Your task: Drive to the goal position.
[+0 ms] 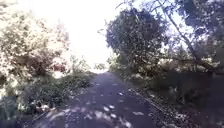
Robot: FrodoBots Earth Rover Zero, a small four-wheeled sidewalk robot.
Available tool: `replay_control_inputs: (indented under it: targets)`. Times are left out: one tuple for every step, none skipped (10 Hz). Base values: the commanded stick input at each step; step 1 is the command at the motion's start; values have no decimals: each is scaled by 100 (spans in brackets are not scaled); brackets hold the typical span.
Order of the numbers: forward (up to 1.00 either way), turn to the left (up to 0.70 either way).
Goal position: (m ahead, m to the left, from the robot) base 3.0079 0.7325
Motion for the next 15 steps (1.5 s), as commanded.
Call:
replay_control_inputs:
  targets:
    - [50, 0]
    - [50, 0]
    - [50, 0]
    - [50, 0]
    - [50, 0]
    - [50, 0]
    - [50, 0]
    - [50, 0]
    - [50, 0]
    - [50, 0]
    - [50, 0]
    - [50, 0]
    - [50, 0]
    - [50, 0]
    - [50, 0]
